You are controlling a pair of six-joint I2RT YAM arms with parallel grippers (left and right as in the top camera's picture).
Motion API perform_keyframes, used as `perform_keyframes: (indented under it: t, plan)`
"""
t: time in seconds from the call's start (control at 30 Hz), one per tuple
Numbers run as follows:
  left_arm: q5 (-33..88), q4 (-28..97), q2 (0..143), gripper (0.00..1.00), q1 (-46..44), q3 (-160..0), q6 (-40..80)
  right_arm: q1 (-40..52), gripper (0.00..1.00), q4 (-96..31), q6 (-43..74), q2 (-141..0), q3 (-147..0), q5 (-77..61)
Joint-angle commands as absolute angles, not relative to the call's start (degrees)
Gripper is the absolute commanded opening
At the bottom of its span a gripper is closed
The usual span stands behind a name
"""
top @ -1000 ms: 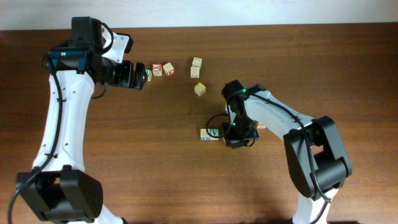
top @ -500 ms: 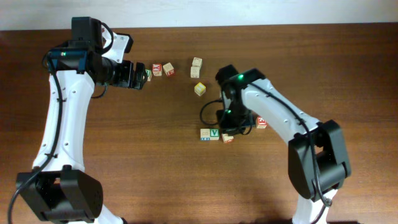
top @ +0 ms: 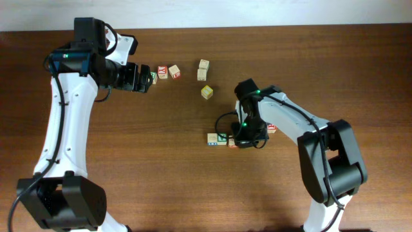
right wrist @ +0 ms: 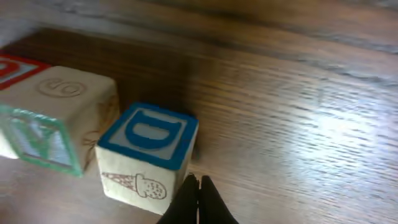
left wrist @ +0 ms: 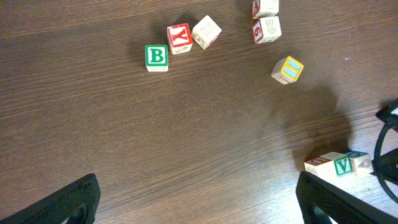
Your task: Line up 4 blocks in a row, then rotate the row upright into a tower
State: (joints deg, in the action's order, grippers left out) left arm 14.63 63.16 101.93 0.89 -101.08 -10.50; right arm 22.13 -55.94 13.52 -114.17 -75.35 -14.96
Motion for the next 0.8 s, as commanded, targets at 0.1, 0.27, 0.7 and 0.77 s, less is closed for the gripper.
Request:
perform_keyframes:
  t: [0.1,0.27,0.7,0.77]
  plan:
    - [15.27,63.09,102.32,0.99,0.91,-101.82,-11.05,22.48,0.05,-54.54,13.96,-113.78,-74.89,-15.73]
    - [15.27,63.09,102.32,0.99,0.91,-101.84,-11.05,22.48,0.05,-53.04,13.74,-113.78,-74.89,-15.88]
    - [15.27,63.09,102.32,0.99,0.91,-101.84,-11.05,28.6,0.04,-58.04,17.96,-113.21,-78.65,-13.82]
    - [15.27,63.09,102.32,0.99,0.91,-101.84,-11.05,28.53,0.04,-57.78,18.57,-113.54,-78.67,-13.06]
